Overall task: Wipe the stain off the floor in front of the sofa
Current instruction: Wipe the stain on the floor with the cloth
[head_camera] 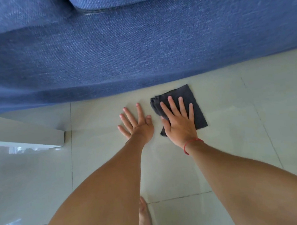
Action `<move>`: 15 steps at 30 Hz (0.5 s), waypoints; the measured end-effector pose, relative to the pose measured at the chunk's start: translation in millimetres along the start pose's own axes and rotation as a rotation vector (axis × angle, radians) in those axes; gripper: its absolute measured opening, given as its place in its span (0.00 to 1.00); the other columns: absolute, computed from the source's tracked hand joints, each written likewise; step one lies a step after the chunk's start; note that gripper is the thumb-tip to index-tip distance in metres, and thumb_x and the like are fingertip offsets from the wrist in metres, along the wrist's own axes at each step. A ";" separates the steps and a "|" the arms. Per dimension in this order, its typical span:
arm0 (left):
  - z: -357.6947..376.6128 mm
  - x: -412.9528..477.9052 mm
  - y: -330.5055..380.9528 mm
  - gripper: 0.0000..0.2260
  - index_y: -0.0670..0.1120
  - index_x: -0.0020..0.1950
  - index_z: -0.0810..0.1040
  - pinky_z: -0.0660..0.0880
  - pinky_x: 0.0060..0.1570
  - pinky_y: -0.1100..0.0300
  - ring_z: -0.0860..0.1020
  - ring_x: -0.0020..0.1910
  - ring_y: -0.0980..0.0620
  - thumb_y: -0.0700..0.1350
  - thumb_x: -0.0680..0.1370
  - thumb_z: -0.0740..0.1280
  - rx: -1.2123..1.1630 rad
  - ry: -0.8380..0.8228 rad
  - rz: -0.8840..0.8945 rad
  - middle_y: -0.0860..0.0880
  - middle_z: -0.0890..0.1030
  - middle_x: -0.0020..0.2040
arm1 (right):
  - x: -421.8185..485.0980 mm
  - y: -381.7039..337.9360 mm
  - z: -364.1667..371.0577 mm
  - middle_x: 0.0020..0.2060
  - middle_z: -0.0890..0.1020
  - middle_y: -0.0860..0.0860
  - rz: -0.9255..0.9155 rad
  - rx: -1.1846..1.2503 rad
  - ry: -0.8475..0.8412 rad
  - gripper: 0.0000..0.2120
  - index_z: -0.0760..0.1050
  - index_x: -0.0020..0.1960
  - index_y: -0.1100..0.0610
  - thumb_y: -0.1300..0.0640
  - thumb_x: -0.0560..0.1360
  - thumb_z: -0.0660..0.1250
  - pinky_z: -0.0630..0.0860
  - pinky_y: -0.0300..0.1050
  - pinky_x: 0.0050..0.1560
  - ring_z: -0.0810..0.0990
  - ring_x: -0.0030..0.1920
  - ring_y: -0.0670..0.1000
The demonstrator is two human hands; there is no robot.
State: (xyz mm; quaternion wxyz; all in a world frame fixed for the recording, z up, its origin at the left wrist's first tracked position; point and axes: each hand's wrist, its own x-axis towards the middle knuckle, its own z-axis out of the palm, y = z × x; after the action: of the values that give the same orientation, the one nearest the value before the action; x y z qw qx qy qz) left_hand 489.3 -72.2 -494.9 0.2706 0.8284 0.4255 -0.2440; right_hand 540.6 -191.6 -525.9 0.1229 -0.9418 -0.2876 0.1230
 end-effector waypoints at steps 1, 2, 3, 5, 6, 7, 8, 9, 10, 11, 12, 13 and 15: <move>-0.9 0.3 -0.8 0.26 0.60 0.76 0.32 0.31 0.72 0.44 0.28 0.75 0.46 0.57 0.82 0.42 0.007 -0.004 0.003 0.47 0.26 0.75 | -7.4 8.3 -1.0 0.77 0.57 0.46 -0.052 -0.014 -0.015 0.25 0.58 0.75 0.45 0.46 0.78 0.47 0.41 0.59 0.75 0.50 0.78 0.55; -1.2 0.8 -1.9 0.26 0.60 0.76 0.32 0.31 0.72 0.44 0.28 0.75 0.46 0.57 0.82 0.42 0.013 -0.007 0.006 0.47 0.26 0.75 | -13.3 18.1 -3.5 0.77 0.58 0.45 -0.088 -0.020 -0.022 0.25 0.59 0.75 0.45 0.46 0.79 0.47 0.41 0.57 0.75 0.52 0.78 0.54; -1.1 0.9 -2.8 0.26 0.60 0.76 0.32 0.31 0.72 0.44 0.29 0.75 0.46 0.57 0.82 0.42 0.015 -0.008 0.006 0.47 0.26 0.76 | -17.9 29.2 -6.2 0.76 0.60 0.45 -0.091 -0.021 -0.014 0.24 0.60 0.74 0.45 0.46 0.79 0.47 0.42 0.55 0.75 0.53 0.77 0.53; 0.5 1.5 -2.8 0.26 0.61 0.76 0.33 0.32 0.73 0.44 0.30 0.76 0.46 0.57 0.82 0.43 0.019 0.004 0.010 0.47 0.28 0.76 | -20.0 50.9 -13.0 0.76 0.59 0.45 0.026 -0.023 0.033 0.25 0.60 0.75 0.45 0.45 0.78 0.47 0.42 0.54 0.75 0.54 0.77 0.53; 1.5 1.5 -2.5 0.26 0.61 0.77 0.33 0.32 0.73 0.44 0.30 0.76 0.46 0.57 0.82 0.43 0.020 0.010 0.011 0.47 0.28 0.77 | -17.6 60.7 -16.2 0.77 0.57 0.45 0.123 -0.021 0.054 0.26 0.58 0.75 0.45 0.44 0.78 0.46 0.42 0.55 0.75 0.53 0.78 0.53; 2.3 1.5 -2.0 0.26 0.61 0.77 0.34 0.32 0.73 0.44 0.30 0.76 0.46 0.57 0.82 0.43 0.022 0.013 0.012 0.47 0.28 0.77 | -13.2 69.4 -19.9 0.77 0.56 0.46 0.217 -0.019 0.068 0.27 0.57 0.76 0.45 0.43 0.78 0.46 0.42 0.56 0.75 0.51 0.78 0.53; 2.9 1.5 -1.9 0.26 0.61 0.77 0.34 0.32 0.72 0.44 0.30 0.76 0.46 0.57 0.82 0.43 0.023 0.018 0.010 0.47 0.28 0.77 | -6.7 76.2 -23.5 0.78 0.54 0.47 0.288 -0.021 0.074 0.27 0.55 0.76 0.45 0.43 0.78 0.46 0.41 0.58 0.75 0.49 0.78 0.54; 3.3 1.3 -1.8 0.26 0.61 0.77 0.34 0.32 0.72 0.44 0.30 0.76 0.46 0.57 0.82 0.43 0.025 0.020 0.009 0.47 0.28 0.77 | 1.1 80.4 -27.0 0.78 0.52 0.48 0.332 -0.026 0.067 0.26 0.53 0.77 0.45 0.43 0.79 0.46 0.41 0.60 0.75 0.47 0.78 0.55; 4.2 1.1 -1.8 0.26 0.61 0.76 0.33 0.32 0.72 0.44 0.30 0.76 0.46 0.57 0.82 0.43 0.027 0.021 0.008 0.47 0.28 0.77 | 8.8 81.6 -29.9 0.78 0.49 0.48 0.355 -0.027 0.053 0.26 0.51 0.77 0.45 0.44 0.80 0.46 0.40 0.62 0.75 0.45 0.78 0.56; 4.7 1.0 -1.8 0.26 0.61 0.76 0.33 0.32 0.72 0.43 0.30 0.76 0.46 0.57 0.82 0.43 0.026 0.024 0.009 0.47 0.28 0.77 | 16.1 79.6 -32.0 0.79 0.48 0.49 0.367 -0.021 0.041 0.25 0.50 0.77 0.44 0.44 0.80 0.47 0.39 0.64 0.74 0.43 0.78 0.58; 5.4 1.1 -1.7 0.26 0.61 0.76 0.33 0.32 0.72 0.43 0.30 0.76 0.46 0.57 0.82 0.43 0.024 0.028 0.009 0.47 0.28 0.77 | 22.5 74.3 -32.2 0.79 0.47 0.50 0.374 -0.012 0.035 0.25 0.50 0.77 0.44 0.44 0.80 0.48 0.38 0.65 0.73 0.42 0.77 0.59; 5.6 1.0 -1.3 0.26 0.61 0.77 0.33 0.32 0.72 0.43 0.30 0.76 0.46 0.57 0.82 0.43 0.020 0.031 0.010 0.47 0.28 0.77 | 27.1 66.5 -29.9 0.79 0.47 0.50 0.377 -0.003 0.029 0.25 0.49 0.77 0.44 0.45 0.80 0.48 0.37 0.66 0.73 0.41 0.77 0.60; 5.7 1.7 -0.6 0.26 0.61 0.77 0.34 0.32 0.72 0.44 0.30 0.76 0.46 0.57 0.82 0.43 0.007 0.029 0.012 0.47 0.28 0.77 | 32.9 44.0 -22.4 0.79 0.47 0.50 0.338 0.000 0.024 0.26 0.50 0.77 0.44 0.45 0.80 0.50 0.37 0.67 0.72 0.42 0.77 0.61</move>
State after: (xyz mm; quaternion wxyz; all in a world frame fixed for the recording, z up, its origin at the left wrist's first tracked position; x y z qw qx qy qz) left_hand 488.7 -74.7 -500.3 0.2628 0.8354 0.4234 -0.2321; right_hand 596.3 -211.8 -523.5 0.1040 -0.9782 -0.1234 0.1307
